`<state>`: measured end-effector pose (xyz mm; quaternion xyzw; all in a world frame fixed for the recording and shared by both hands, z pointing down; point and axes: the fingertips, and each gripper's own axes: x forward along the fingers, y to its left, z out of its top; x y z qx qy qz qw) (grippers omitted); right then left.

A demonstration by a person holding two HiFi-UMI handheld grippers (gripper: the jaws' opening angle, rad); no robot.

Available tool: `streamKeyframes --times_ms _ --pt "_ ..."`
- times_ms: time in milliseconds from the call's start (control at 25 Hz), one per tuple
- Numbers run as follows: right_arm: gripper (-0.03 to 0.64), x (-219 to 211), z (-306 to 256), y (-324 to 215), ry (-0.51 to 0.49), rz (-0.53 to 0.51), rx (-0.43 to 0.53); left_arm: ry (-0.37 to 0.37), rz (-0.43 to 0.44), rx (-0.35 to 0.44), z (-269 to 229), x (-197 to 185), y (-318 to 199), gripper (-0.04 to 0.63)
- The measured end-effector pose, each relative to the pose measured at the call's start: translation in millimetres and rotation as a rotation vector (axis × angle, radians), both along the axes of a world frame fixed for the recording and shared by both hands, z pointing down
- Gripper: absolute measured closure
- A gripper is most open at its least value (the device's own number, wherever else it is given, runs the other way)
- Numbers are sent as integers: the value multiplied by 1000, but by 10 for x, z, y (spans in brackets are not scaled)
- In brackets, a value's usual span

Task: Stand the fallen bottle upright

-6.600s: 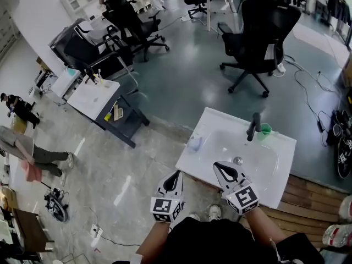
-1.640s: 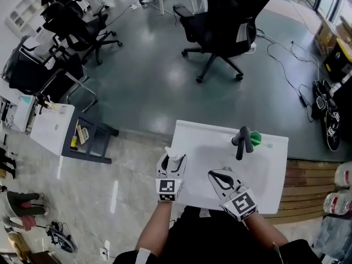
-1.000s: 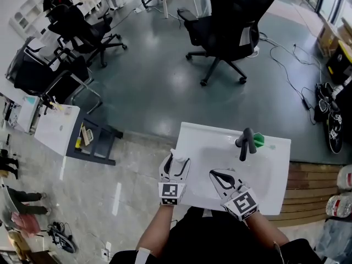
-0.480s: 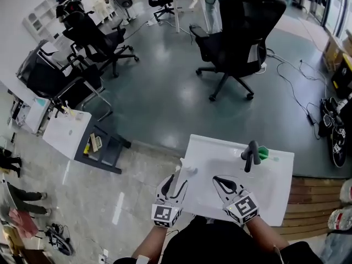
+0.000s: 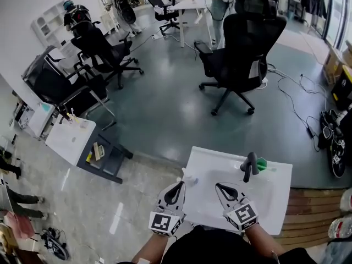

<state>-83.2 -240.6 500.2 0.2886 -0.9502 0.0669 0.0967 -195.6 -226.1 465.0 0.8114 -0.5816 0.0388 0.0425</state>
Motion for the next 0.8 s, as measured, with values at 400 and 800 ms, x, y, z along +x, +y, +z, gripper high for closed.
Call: streamKeyframes --times_ms 400,800 --pt "605 204 -534 -46 -63 68 206 16 17 25 -106 307 -44 577" --pt "605 277 -652 -84 -90 108 206 29 2 38 -212 362 -97 576"
